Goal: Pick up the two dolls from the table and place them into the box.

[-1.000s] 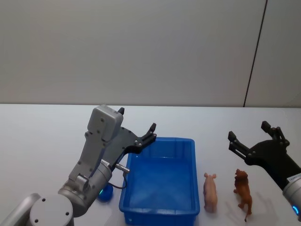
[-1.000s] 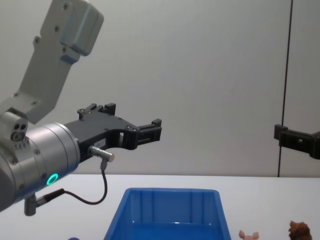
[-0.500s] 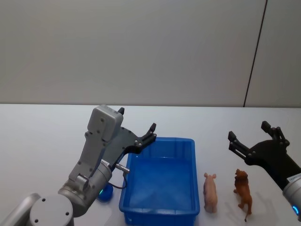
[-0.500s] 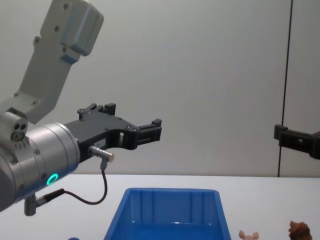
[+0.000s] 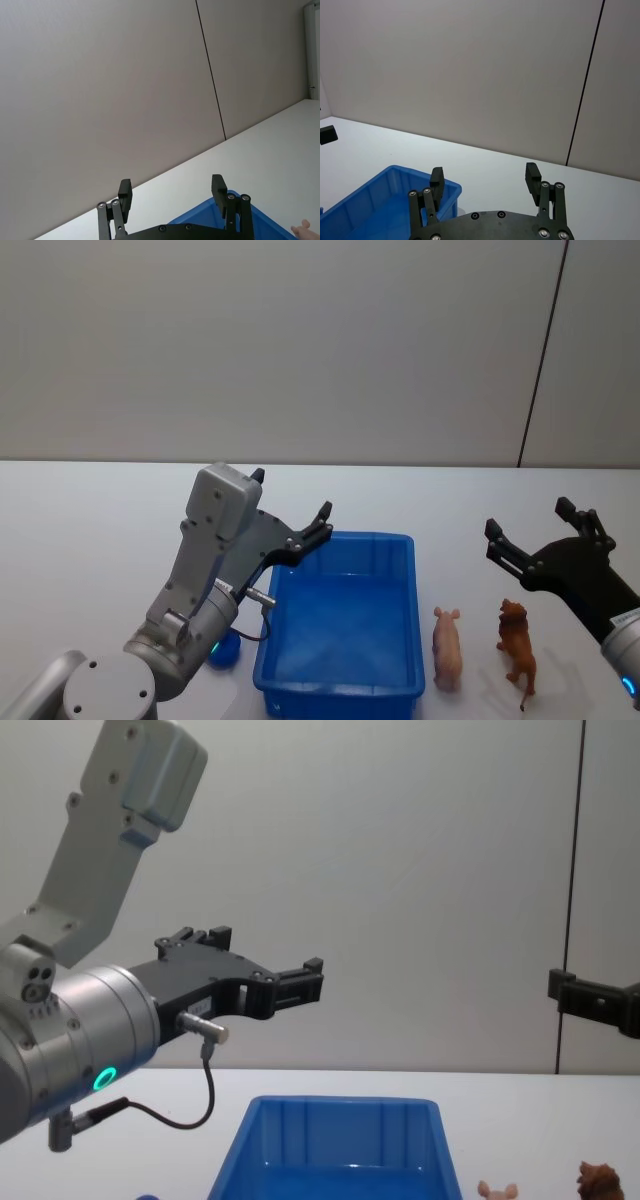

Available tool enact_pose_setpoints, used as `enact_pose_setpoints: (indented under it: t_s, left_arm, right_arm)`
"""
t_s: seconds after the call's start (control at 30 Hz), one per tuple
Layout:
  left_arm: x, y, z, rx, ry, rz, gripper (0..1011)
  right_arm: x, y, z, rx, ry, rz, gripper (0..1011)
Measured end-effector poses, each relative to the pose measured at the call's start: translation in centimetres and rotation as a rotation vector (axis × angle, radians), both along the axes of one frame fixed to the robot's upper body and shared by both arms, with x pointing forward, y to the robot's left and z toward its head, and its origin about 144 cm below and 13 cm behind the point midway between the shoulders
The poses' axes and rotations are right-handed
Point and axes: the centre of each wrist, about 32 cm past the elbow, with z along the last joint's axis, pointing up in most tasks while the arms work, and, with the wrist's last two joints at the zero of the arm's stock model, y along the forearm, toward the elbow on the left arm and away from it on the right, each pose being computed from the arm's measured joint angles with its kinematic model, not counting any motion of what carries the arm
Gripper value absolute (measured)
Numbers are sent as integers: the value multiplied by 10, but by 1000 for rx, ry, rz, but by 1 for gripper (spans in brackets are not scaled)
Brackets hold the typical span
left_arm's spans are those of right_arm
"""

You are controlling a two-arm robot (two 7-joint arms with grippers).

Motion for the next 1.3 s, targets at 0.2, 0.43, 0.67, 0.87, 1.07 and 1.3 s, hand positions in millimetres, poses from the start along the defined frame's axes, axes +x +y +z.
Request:
enact_pose_setpoints:
  t_s: [0.2, 0.43, 0.67, 0.87, 1.07, 1.3]
  left_arm:
    - [0, 0, 0, 0, 0, 0, 1001]
    - [0, 0, 0, 0, 0, 0, 1001]
    - [0, 0, 0, 0, 0, 0, 1001]
    - [0, 0, 0, 0, 0, 0, 1001]
    - [0, 0, 0, 0, 0, 0, 1001]
    - [0, 0, 0, 0, 0, 0, 1001]
  right_arm:
    - [0, 0, 0, 0, 0, 0, 1001]
    - [0, 0, 0, 0, 0, 0, 1001]
    - [1, 1, -2, -8, 24, -23, 1001]
    - [3, 4, -6, -21, 70, -53, 1001]
    - [4, 5, -13, -36, 128, -81, 1001]
    - [5, 7, -23, -53, 191, -100, 1001]
